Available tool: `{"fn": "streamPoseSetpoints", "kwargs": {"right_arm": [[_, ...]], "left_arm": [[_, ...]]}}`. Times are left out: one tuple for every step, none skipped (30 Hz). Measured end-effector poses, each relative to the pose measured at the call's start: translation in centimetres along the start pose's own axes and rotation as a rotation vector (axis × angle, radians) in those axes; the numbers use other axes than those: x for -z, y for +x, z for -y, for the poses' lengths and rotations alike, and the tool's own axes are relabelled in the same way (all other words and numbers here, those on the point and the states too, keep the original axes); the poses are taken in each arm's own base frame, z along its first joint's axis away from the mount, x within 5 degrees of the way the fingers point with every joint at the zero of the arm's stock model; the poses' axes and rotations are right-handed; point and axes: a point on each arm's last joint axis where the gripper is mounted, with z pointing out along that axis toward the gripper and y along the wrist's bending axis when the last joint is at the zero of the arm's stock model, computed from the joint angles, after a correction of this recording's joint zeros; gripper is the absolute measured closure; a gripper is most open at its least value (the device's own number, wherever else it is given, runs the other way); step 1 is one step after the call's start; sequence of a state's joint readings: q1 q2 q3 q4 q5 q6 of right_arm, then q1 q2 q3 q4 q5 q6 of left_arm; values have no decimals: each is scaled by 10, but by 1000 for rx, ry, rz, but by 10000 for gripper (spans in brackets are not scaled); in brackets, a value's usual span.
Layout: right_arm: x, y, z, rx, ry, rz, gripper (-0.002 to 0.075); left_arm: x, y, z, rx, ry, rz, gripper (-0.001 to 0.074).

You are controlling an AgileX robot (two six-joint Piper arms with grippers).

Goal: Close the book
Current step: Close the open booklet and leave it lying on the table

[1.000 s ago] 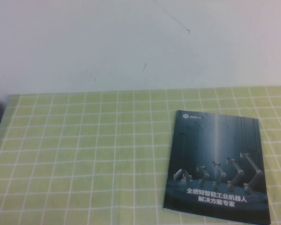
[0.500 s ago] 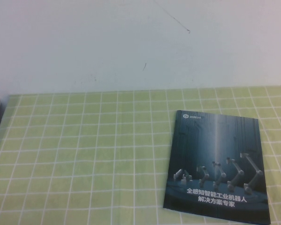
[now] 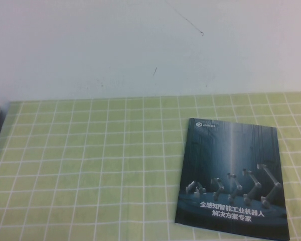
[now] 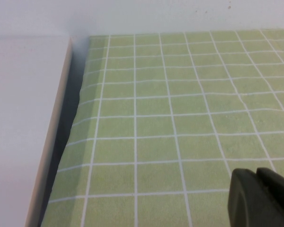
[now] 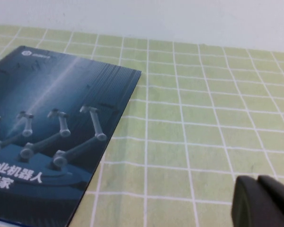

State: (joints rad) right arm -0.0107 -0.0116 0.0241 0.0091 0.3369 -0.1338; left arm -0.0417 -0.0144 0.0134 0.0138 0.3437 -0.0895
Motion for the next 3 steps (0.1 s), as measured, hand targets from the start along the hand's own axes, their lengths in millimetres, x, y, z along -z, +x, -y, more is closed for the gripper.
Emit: {"fn": "streamPoseSetpoints", "kwargs": {"right_arm": [[0,0,0,-3,0,0,727],[0,0,0,-5,0,0,727],[0,0,0,-6,0,0,727]], "left_arm": [[0,0,0,0,0,0,738],[0,0,0,0,0,0,738],[0,0,0,0,0,0,738]]}}
